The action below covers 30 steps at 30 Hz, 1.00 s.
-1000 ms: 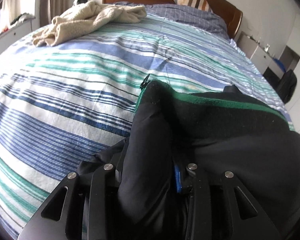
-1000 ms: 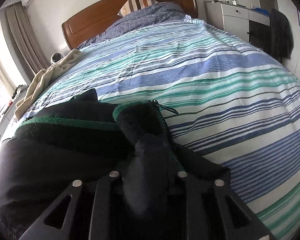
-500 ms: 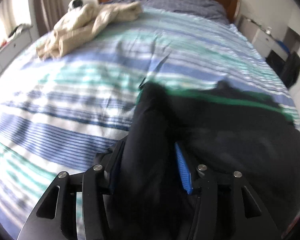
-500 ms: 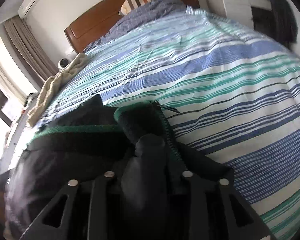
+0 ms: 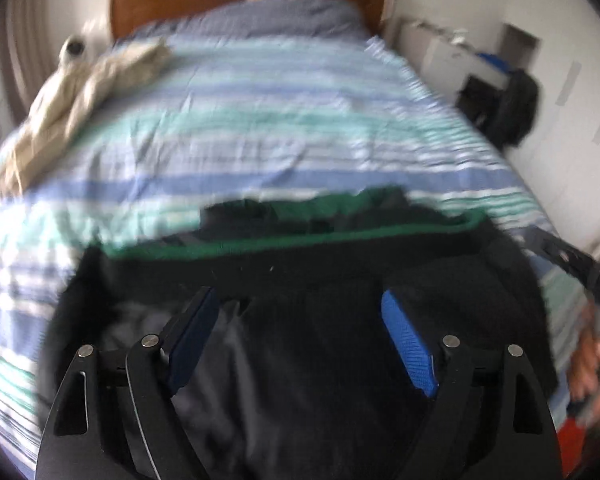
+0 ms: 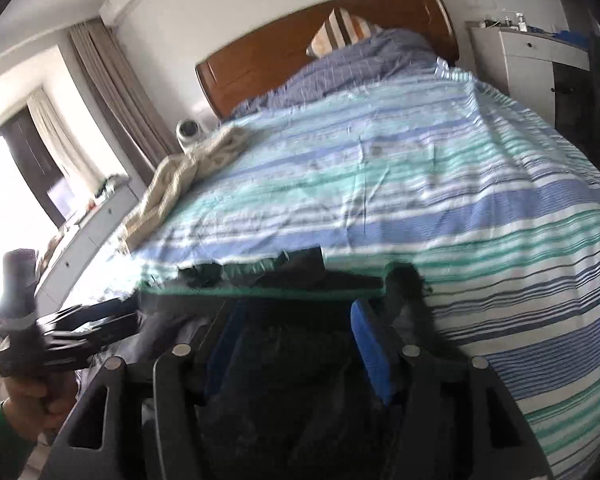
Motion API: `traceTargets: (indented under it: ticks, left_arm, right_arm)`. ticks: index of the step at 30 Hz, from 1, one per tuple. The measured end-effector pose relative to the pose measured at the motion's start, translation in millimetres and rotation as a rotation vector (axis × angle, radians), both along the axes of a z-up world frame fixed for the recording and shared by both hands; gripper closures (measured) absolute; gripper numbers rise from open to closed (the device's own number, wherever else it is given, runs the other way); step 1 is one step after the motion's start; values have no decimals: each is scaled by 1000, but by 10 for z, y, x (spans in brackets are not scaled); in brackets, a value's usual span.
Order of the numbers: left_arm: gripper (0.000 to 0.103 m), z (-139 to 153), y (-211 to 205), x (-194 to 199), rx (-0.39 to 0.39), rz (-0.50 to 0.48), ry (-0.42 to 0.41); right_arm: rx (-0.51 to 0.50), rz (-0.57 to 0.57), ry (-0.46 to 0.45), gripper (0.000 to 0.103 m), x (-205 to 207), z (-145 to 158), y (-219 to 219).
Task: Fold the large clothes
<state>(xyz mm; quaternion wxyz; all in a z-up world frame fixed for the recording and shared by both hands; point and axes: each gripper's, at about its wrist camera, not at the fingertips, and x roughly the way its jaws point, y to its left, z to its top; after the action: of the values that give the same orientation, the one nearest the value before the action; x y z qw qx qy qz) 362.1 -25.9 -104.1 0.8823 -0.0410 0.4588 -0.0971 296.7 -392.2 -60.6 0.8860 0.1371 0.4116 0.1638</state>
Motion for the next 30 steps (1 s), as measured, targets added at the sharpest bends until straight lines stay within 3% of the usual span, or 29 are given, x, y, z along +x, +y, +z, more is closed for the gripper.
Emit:
traceTargets:
  ticks: [1, 4, 8, 14, 17, 22, 25, 30]
  left_arm:
    - [20, -162, 10, 85, -11, 23, 39]
    - [14, -328, -27, 114, -15, 20, 24]
    - [12, -448, -76, 79, -7, -20, -8]
    - [10, -571, -136, 133, 24, -24, -16]
    - [13, -428, -160, 72, 54, -66, 23]
    - [14, -139, -111, -420, 23, -160, 28]
    - [13, -252, -109, -602, 36, -189, 36]
    - [12, -464, -155, -579, 46, -189, 15]
  right_arm:
    - [-12, -7, 29, 71, 54, -121, -12]
    - [-47, -32, 122, 79, 154, -589, -80]
    - [22, -66, 111, 84, 169, -806, -178]
    - [18, -81, 113, 86, 197, -896, -155]
    - [22, -76, 107, 86, 198, -908, -163]
    - [35, -75, 103, 86, 194, -909, -179]
    - [36, -74, 103, 86, 197, -910, -179]
    - [29, -76, 105, 86, 191, -916, -189]
